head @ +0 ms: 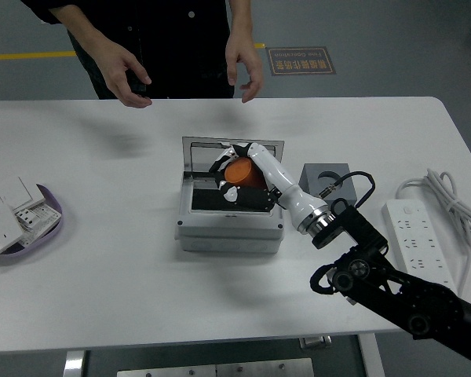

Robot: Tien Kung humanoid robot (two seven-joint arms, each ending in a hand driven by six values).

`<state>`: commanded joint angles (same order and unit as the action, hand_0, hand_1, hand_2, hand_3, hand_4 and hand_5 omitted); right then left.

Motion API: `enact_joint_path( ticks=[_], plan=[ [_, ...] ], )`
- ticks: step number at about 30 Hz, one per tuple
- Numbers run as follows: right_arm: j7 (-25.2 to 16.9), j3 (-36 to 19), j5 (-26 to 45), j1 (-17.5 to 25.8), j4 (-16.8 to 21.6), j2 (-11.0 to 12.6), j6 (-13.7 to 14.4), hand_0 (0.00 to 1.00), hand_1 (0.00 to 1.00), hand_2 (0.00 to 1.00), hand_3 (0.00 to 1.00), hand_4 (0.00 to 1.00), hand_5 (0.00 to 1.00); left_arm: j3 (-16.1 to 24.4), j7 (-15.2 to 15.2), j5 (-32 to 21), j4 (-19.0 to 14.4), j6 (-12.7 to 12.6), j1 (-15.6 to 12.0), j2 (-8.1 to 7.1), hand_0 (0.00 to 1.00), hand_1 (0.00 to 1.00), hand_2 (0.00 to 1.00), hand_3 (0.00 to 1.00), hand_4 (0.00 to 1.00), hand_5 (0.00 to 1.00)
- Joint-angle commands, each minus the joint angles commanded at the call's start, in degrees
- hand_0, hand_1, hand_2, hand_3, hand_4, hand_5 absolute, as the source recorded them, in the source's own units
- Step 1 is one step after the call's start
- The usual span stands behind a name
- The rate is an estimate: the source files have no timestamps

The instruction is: Pick up the cylinder from the cube,place it in the box,flap close box

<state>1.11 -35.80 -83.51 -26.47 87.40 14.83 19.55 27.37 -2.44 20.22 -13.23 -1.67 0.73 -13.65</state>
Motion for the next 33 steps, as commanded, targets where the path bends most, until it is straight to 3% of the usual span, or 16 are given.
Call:
enact_joint_path(
  ticks=[9, 13, 15, 18, 19, 25, 26, 31, 32, 33],
  plan=[
    [11.85, 3.04, -15.25, -6.11, -5.49, -4.89, -5.58, 0.107, 0.245, 0.318, 0.205, 0.002, 0.002, -0.67, -0.03, -0.39, 0.0, 0.0, 0.13, -0.13, 0.593, 0.628, 0.626, 0.638, 0.703, 0.218],
    [16.52, 4.32, -20.69, -7.46, -7.34, -5.71, -9.33, 0.107, 0.245, 0.318, 0.205, 0.002, 0.002, -1.0, -0.06, -0.67, 0.05, -0.01, 0.06, -0.23, 0.593, 0.628, 0.626, 0.638, 0.703, 0.218],
    [18.66, 4.72, -22.81, -7.73, -7.8, -5.93, -11.1, 0.139, 0.287, 0.343, 0.254, 0.002, 0.002, -1.11, -0.06, -0.79, 0.07, -0.01, 0.02, -0.26, 0.592, 0.628, 0.627, 0.639, 0.703, 0.22],
    [20.53, 5.28, -24.11, -8.07, -8.11, -6.12, -12.48, 0.139, 0.287, 0.343, 0.254, 0.002, 0.002, -1.16, -0.06, -0.82, 0.07, -0.02, 0.02, -0.31, 0.592, 0.628, 0.627, 0.639, 0.703, 0.22],
    [20.79, 5.47, -24.43, -8.2, -8.16, -6.18, -12.56, 0.62, 0.635, 0.624, 0.611, 0.402, 0.036, -1.13, -0.05, -0.77, 0.05, -0.02, 0.05, -0.33, 0.592, 0.629, 0.627, 0.638, 0.704, 0.222],
    [21.42, 6.14, -25.41, -8.66, -8.36, -6.43, -12.85, 0.62, 0.635, 0.624, 0.611, 0.402, 0.036, -1.07, -0.05, -0.59, -0.04, -0.02, 0.18, -0.39, 0.592, 0.629, 0.627, 0.638, 0.704, 0.222],
    [21.38, 6.24, -25.52, -8.66, -8.38, -6.46, -12.68, 0.818, 0.73, 0.747, 0.71, 0.57, 0.392, -1.1, -0.06, -0.6, -0.04, -0.02, 0.17, -0.4, 0.593, 0.628, 0.627, 0.639, 0.705, 0.223],
    [21.28, 6.45, -26.16, -8.58, -8.42, -6.52, -12.55, 0.818, 0.73, 0.747, 0.71, 0.57, 0.392, -1.19, -0.1, -0.63, -0.06, 0.0, 0.13, -0.42, 0.593, 0.628, 0.627, 0.639, 0.705, 0.223],
    [21.24, 6.47, -26.31, -8.56, -8.45, -6.5, -12.61, 0.858, 0.737, 0.758, 0.752, 0.639, 0.449, -1.15, -0.11, -0.57, -0.08, 0.01, 0.13, -0.43, 0.593, 0.628, 0.627, 0.639, 0.705, 0.224],
    [21.21, 6.48, -26.46, -8.55, -8.5, -6.48, -12.67, 0.858, 0.737, 0.758, 0.752, 0.639, 0.449, -1.1, -0.12, -0.51, -0.1, 0.02, 0.13, -0.44, 0.593, 0.628, 0.627, 0.639, 0.705, 0.224]
  ],
)
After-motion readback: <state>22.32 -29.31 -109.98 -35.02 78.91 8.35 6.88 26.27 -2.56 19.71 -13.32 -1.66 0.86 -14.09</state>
